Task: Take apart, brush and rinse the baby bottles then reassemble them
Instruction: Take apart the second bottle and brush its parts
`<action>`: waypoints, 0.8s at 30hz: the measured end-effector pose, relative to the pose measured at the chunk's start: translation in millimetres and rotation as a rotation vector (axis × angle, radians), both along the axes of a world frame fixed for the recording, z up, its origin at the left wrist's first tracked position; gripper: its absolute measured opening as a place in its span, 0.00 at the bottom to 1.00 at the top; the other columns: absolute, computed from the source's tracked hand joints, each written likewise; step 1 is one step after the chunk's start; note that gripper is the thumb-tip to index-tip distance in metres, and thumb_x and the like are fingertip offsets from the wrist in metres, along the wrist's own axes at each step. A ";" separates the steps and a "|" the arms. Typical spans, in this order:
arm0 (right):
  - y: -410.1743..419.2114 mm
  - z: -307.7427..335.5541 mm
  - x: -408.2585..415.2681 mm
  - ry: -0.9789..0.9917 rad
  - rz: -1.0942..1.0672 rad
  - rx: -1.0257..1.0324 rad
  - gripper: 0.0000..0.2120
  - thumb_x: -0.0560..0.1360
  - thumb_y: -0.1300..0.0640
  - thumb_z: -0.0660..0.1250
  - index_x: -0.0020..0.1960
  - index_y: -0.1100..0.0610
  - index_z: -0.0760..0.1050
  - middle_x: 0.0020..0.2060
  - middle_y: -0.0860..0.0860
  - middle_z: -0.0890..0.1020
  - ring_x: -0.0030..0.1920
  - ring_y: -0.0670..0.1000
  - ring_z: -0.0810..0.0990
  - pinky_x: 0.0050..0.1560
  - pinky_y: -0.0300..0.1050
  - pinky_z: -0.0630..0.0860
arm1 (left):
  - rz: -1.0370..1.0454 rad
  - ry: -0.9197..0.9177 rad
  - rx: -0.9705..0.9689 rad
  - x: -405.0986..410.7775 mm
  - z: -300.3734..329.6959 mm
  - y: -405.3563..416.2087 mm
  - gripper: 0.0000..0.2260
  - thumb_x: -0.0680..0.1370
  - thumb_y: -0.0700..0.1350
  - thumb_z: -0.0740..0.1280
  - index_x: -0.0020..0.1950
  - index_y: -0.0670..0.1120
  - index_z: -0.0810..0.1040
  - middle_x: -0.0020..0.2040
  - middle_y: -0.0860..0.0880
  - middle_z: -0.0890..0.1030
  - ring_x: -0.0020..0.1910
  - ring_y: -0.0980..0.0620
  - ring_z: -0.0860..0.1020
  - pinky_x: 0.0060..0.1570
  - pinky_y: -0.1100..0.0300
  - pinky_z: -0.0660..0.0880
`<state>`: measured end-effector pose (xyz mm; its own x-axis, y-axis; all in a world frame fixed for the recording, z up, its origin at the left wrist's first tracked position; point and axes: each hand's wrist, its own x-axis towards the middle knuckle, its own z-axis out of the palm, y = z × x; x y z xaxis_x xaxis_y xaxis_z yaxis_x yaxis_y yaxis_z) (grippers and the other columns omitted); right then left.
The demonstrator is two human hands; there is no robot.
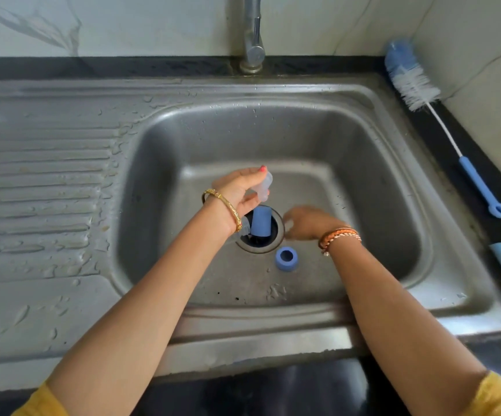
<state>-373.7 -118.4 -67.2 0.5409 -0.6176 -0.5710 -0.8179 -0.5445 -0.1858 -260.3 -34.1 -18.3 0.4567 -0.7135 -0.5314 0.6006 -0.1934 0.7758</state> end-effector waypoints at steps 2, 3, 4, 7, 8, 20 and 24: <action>-4.7 20.8 -1.8 -0.392 -0.319 -0.026 0.15 0.77 0.56 0.61 0.63 0.56 0.73 0.56 0.56 0.78 0.53 0.58 0.79 0.57 0.50 0.75 | 0.011 -0.115 -0.033 -1.8 1.6 1.7 0.05 0.74 0.36 0.68 0.40 0.44 0.76 0.41 0.47 0.78 0.40 0.52 0.78 0.40 0.66 0.78; -2.8 32.2 -2.9 -0.644 -0.478 0.075 0.13 0.79 0.57 0.60 0.61 0.57 0.74 0.51 0.55 0.79 0.48 0.56 0.80 0.52 0.49 0.78 | 0.026 -0.183 -0.051 -2.6 1.9 2.1 0.06 0.73 0.35 0.69 0.41 0.44 0.76 0.42 0.46 0.78 0.42 0.52 0.78 0.40 0.65 0.78; 1.6 43.5 -3.3 -0.862 -0.578 0.231 0.12 0.79 0.59 0.58 0.61 0.57 0.74 0.48 0.53 0.79 0.44 0.52 0.80 0.47 0.45 0.79 | 0.040 -0.248 -0.068 -3.0 2.1 2.7 0.07 0.72 0.33 0.70 0.43 0.45 0.77 0.44 0.46 0.78 0.44 0.51 0.79 0.43 0.62 0.79; 19.9 62.0 -1.5 -1.156 -0.499 0.516 0.10 0.80 0.61 0.58 0.58 0.54 0.75 0.46 0.48 0.79 0.42 0.45 0.79 0.43 0.38 0.80 | 0.049 -0.285 -0.127 -3.6 3.4 3.6 0.12 0.69 0.32 0.72 0.46 0.46 0.74 0.43 0.48 0.78 0.43 0.52 0.79 0.45 0.59 0.79; 23.9 61.8 1.7 -1.191 -0.437 0.505 0.09 0.79 0.62 0.59 0.54 0.53 0.76 0.44 0.47 0.79 0.41 0.44 0.78 0.43 0.37 0.79 | 0.058 -0.252 -0.147 -3.4 4.4 3.6 0.13 0.69 0.32 0.72 0.47 0.46 0.73 0.40 0.49 0.79 0.41 0.53 0.80 0.42 0.61 0.80; 27.8 52.9 25.4 -1.304 -0.643 0.341 0.05 0.76 0.60 0.66 0.42 0.56 0.77 0.36 0.50 0.80 0.36 0.42 0.79 0.38 0.35 0.78 | 0.111 -0.277 -0.230 -7.3 1.8 -1.9 0.06 0.73 0.33 0.67 0.45 0.43 0.78 0.44 0.45 0.82 0.45 0.49 0.80 0.54 0.55 0.77; 33.2 58.2 25.5 -1.249 -0.545 0.362 0.09 0.77 0.56 0.64 0.40 0.58 0.78 0.34 0.51 0.79 0.32 0.39 0.76 0.34 0.35 0.77 | 0.151 -0.280 -0.185 -1.2 2.7 -1.1 0.06 0.77 0.37 0.64 0.41 0.42 0.79 0.32 0.51 0.81 0.33 0.56 0.79 0.36 0.66 0.78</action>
